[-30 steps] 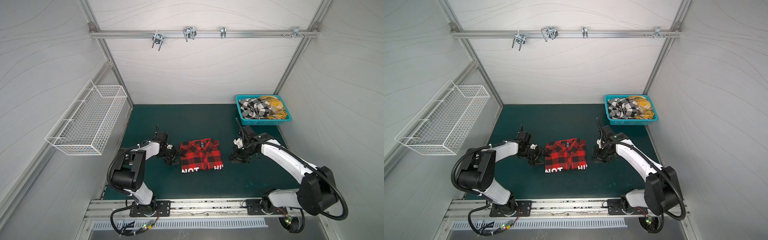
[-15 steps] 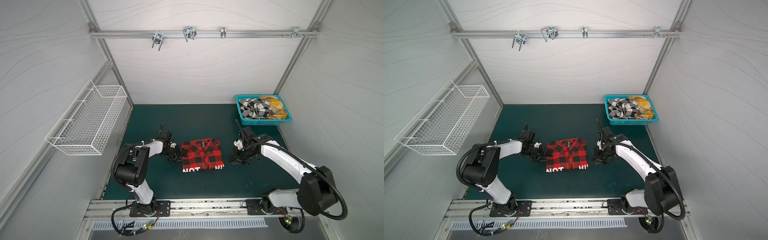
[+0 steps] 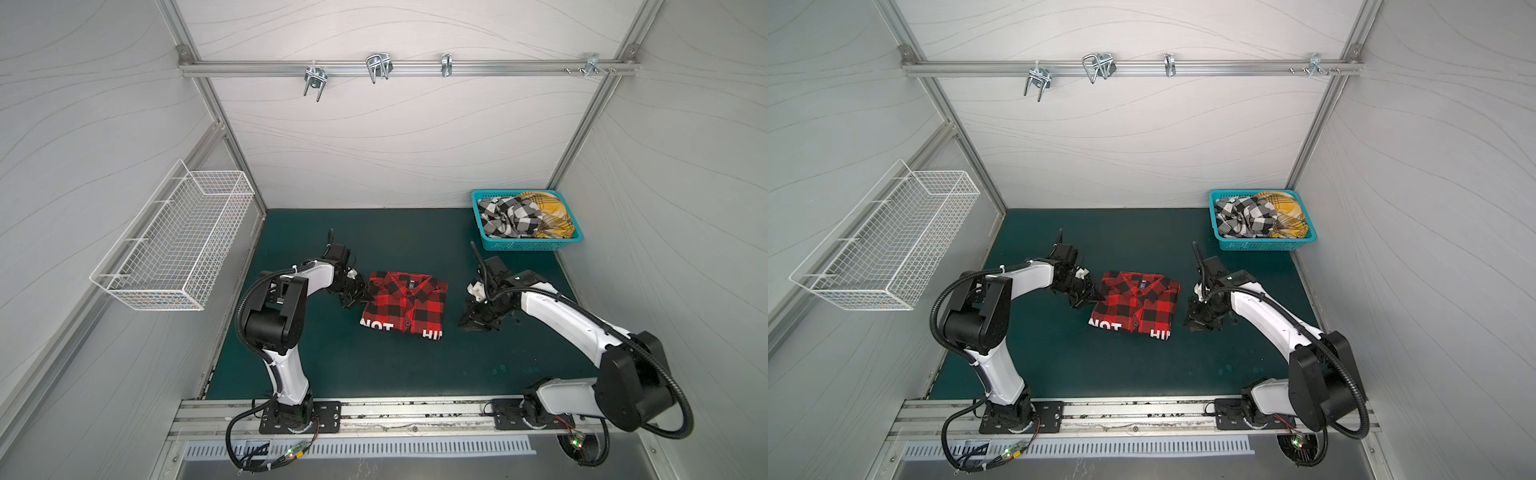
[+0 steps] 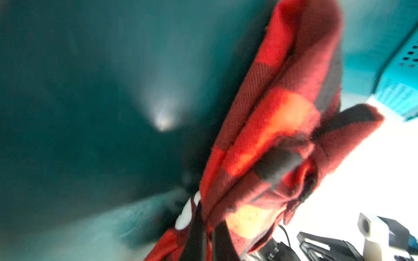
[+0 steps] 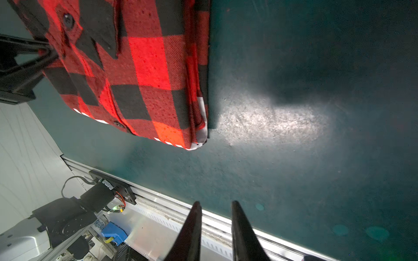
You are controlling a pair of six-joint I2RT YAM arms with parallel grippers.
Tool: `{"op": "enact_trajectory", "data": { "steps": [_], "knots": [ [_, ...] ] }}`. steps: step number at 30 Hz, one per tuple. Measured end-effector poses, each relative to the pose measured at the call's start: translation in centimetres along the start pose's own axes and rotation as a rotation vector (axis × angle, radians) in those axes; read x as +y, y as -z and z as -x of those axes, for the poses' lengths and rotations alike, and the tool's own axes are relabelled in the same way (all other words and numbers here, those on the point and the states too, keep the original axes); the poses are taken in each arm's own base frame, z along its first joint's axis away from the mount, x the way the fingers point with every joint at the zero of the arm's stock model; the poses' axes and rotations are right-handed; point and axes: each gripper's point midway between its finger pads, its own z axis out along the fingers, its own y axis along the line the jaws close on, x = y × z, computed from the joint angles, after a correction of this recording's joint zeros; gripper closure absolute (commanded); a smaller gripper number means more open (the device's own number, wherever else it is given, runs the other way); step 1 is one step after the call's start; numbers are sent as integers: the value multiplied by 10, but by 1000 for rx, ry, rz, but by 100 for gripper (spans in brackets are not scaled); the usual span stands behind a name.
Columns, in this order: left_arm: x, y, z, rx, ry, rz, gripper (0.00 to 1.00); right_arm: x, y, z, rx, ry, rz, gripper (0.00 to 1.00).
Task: Fold and stack the long sleeve shirts
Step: 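Slide the folded shirt with the left gripper toward the wire basket corner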
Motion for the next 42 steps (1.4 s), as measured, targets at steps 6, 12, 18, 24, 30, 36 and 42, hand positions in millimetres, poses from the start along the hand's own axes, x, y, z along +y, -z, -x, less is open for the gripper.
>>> {"op": "enact_trajectory", "data": {
  "steps": [6, 12, 18, 24, 30, 36, 42],
  "knots": [
    [6, 46, 60, -173, -62, 203, 100, -4, -7, -4, 7, -1, 14, 75],
    [44, 96, 136, -339, -68, 445, 100, -14, -20, -15, 42, -14, 23, 75],
    [91, 136, 206, -442, -85, 694, 100, -20, -29, -23, 67, -14, 26, 75],
    [114, 182, 277, -571, -132, 861, 100, -25, -38, -25, 106, -18, 16, 76],
    [142, 207, 298, -594, -137, 944, 100, -27, -47, -34, 191, -60, 17, 78],
    [176, 222, 315, -601, -87, 949, 76, -31, -47, -43, 237, -83, 0, 77],
    [203, 228, 329, -628, -8, 889, 45, -32, -44, -44, 248, -92, -22, 68]
  ]
}}
